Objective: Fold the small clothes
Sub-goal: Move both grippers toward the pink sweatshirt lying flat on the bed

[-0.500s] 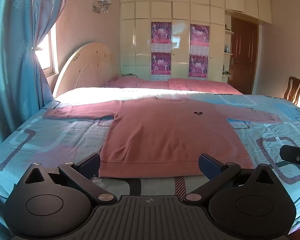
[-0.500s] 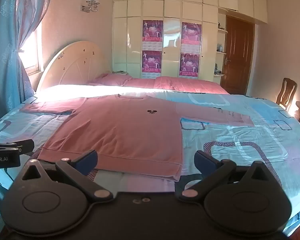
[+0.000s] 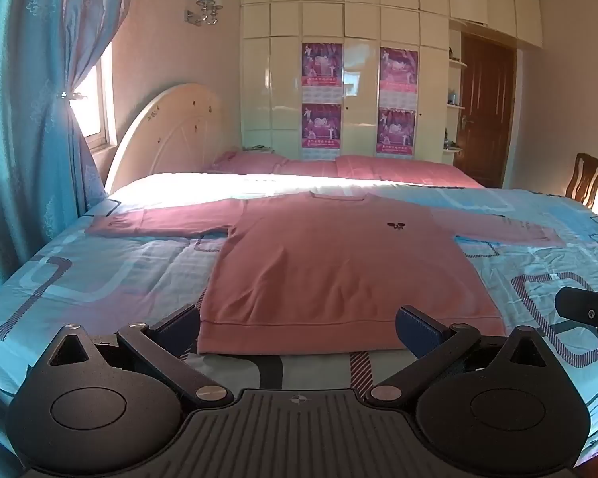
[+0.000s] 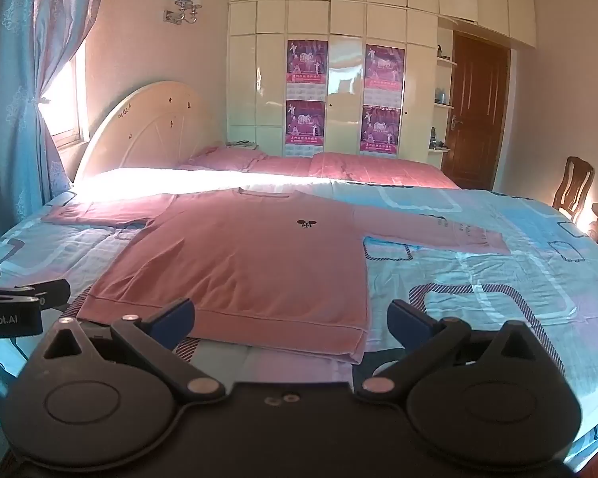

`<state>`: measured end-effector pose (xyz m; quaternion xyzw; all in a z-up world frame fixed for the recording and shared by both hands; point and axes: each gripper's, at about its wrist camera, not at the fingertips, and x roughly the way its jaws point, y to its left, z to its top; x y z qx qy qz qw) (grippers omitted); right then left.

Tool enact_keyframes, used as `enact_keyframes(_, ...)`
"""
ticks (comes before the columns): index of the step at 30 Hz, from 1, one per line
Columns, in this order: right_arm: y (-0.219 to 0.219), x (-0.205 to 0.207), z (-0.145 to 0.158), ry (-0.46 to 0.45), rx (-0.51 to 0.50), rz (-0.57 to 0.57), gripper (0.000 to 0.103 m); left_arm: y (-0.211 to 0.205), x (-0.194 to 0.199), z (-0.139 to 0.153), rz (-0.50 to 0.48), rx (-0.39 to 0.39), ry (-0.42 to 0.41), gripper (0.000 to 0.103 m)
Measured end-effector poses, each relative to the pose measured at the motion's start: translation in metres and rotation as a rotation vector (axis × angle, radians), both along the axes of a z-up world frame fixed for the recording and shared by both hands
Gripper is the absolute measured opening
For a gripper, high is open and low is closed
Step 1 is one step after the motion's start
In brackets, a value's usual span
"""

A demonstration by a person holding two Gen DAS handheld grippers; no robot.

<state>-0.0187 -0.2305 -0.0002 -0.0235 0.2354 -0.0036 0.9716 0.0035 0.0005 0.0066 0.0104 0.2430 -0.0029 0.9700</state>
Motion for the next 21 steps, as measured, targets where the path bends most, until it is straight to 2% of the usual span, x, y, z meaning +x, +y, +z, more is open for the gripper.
enact_keyframes(21,0.0009,0.0011,-0.0012,0.007,0.002,-0.001,0.102,0.0031,0.0014,-0.0022,0.007,-0.001,0.004,0.103)
